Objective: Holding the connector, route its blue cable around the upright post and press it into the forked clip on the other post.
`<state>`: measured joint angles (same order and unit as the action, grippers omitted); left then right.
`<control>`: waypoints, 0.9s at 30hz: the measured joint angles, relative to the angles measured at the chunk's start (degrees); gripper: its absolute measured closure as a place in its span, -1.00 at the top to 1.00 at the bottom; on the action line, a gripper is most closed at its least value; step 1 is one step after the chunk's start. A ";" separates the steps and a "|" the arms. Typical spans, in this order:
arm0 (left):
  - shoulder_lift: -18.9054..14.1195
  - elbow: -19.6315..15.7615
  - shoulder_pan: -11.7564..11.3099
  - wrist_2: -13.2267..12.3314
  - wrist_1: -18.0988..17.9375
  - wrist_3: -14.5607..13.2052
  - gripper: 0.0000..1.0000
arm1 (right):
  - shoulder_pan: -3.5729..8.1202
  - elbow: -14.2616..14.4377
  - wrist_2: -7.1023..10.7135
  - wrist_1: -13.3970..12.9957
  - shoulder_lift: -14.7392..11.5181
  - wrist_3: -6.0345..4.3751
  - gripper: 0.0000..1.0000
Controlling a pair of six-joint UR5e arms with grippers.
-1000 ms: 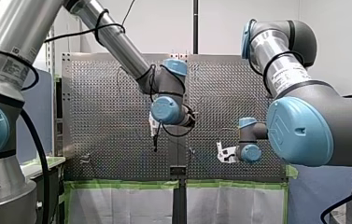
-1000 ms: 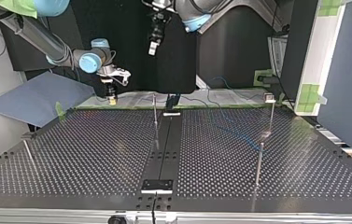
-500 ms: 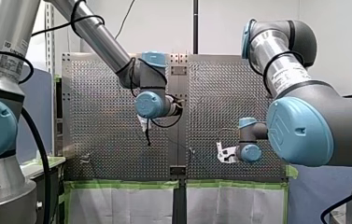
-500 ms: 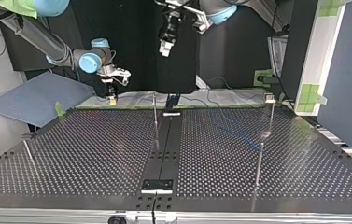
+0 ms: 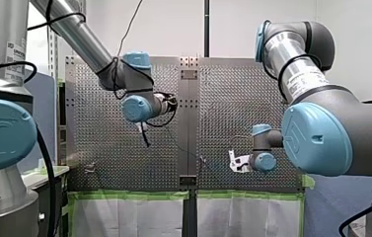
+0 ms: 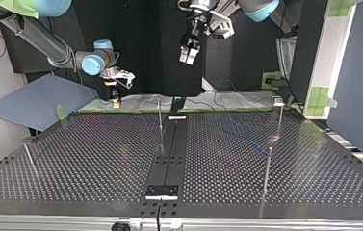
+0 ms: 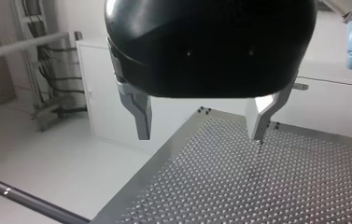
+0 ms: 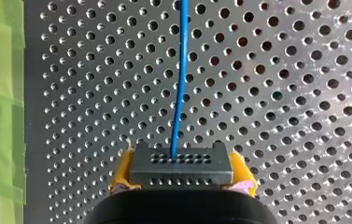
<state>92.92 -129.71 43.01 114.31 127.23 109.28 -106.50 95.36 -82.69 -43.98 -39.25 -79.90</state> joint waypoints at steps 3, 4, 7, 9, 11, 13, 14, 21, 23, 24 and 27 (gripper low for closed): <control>-0.38 -1.47 -1.49 -1.48 -0.68 -0.15 1.00 | 0.09 -0.05 -0.34 0.06 -0.04 0.05 -1.00; -0.42 -1.95 -1.95 -1.95 -0.81 -0.17 1.00 | 0.19 -0.12 -0.65 0.11 -0.09 0.06 -1.00; -0.54 -3.55 -3.56 -3.56 -1.06 -0.20 1.00 | 0.55 -0.24 -1.87 0.18 -0.42 -0.03 -1.00; -0.59 -4.76 -4.77 -4.78 -1.11 -0.21 1.00 | 0.83 -0.27 -2.76 0.27 -0.81 -0.32 -1.00; -0.59 -6.08 -6.05 -6.09 -1.10 -0.21 1.00 | 1.26 -0.28 -3.68 0.40 -1.33 -0.93 -1.00; -0.60 -7.13 -6.85 -7.14 -1.07 -0.25 1.00 | 1.71 -0.28 -4.45 0.51 -1.87 -1.60 -1.00; -0.60 -7.80 -7.17 -7.81 -1.05 -0.26 1.00 | 1.91 -0.28 -4.71 0.57 -2.13 -1.86 -1.00; -0.63 -11.67 -7.64 -9.48 -0.94 -0.46 1.00 | 3.21 -0.29 -6.45 1.36 -4.05 -2.99 -1.00; -0.63 -12.51 -7.64 -9.55 -0.92 -0.57 1.00 | 3.68 -0.29 -6.69 1.52 -4.49 -3.23 -1.00; -0.62 -12.73 -7.65 -9.56 -0.92 -0.63 1.00 | 3.87 -0.30 -6.75 1.60 -4.70 -3.31 -1.00; -0.62 -13.07 -7.64 -9.58 -0.92 -0.77 1.00 | 4.45 -0.29 -6.84 1.96 -5.55 -3.46 -1.00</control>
<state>92.30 -142.77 35.37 104.73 126.31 108.52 -102.05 95.07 -89.53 -42.02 -44.80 -83.36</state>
